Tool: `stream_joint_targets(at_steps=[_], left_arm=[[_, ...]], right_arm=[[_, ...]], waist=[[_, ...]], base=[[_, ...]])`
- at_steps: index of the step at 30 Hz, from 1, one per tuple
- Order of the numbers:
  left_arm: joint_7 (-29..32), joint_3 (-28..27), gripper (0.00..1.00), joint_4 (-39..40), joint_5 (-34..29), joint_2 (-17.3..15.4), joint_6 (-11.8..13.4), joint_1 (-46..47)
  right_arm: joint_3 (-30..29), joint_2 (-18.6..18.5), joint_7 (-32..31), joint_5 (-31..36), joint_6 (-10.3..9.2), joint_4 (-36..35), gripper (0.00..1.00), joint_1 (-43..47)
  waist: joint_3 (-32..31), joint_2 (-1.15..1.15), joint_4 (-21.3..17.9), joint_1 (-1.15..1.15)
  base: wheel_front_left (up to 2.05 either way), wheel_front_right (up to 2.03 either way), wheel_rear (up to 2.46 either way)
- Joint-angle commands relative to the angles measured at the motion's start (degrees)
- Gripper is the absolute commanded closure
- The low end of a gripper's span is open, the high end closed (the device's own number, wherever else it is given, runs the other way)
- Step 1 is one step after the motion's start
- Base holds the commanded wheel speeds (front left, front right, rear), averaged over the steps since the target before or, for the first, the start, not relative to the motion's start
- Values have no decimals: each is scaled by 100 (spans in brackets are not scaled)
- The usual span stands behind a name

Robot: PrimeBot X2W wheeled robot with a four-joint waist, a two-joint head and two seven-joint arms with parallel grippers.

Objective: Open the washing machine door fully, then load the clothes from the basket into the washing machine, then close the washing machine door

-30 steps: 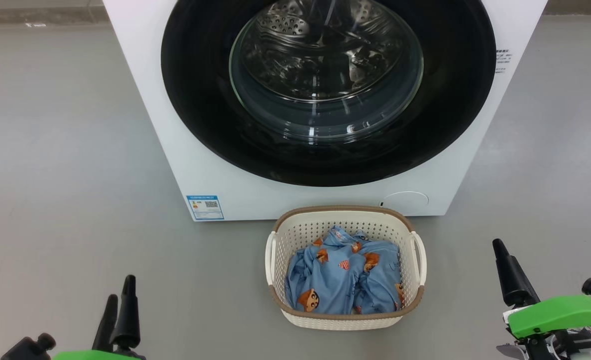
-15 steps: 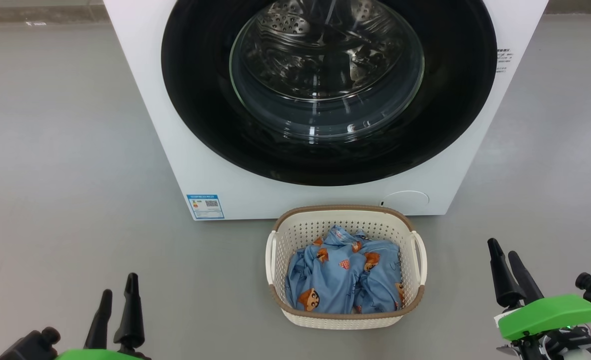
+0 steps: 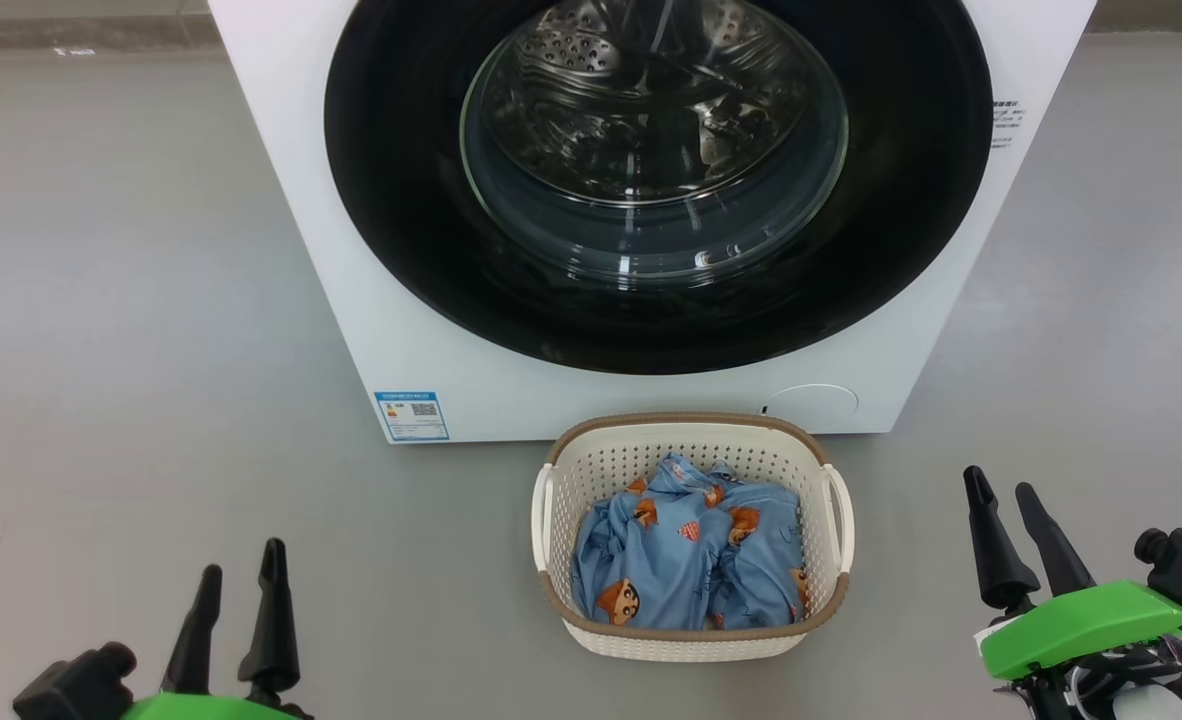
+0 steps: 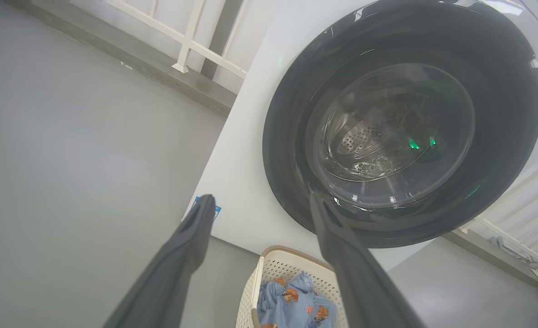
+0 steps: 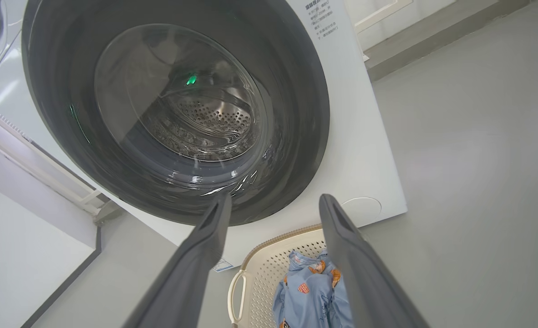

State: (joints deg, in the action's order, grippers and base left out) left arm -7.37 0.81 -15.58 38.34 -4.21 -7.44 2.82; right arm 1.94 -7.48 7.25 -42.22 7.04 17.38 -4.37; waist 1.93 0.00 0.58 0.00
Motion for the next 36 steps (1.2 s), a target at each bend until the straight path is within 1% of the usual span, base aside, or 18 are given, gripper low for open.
stream_joint_targets(at_steps=[1, 11, 19, 36], left_arm=[[-86, -100, 0, 187, -187, -99, -3, 276], [-238, -37, 0, 163, -535, -161, -3, 321], [-372, 11, 0, 180, -925, -222, -4, 354], [-658, 37, 0, 125, -2109, -324, -4, 434]], right_arm=[[129, -134, 93, 193, 33, -141, 0, -258], [231, -204, 245, 748, 36, -189, 0, -284], [318, -255, 380, 1249, 38, -219, 0, -317], [390, -335, 670, 2307, 43, -298, 0, -363]], waist=[[0, 0, -3, 0], [37, 0, -22, 0], [63, 0, -42, 0], [112, 0, -73, 0]], base=[[0, 0, 0], [0, 0, 0], [0, 0, 0], [0, 0, 0]])
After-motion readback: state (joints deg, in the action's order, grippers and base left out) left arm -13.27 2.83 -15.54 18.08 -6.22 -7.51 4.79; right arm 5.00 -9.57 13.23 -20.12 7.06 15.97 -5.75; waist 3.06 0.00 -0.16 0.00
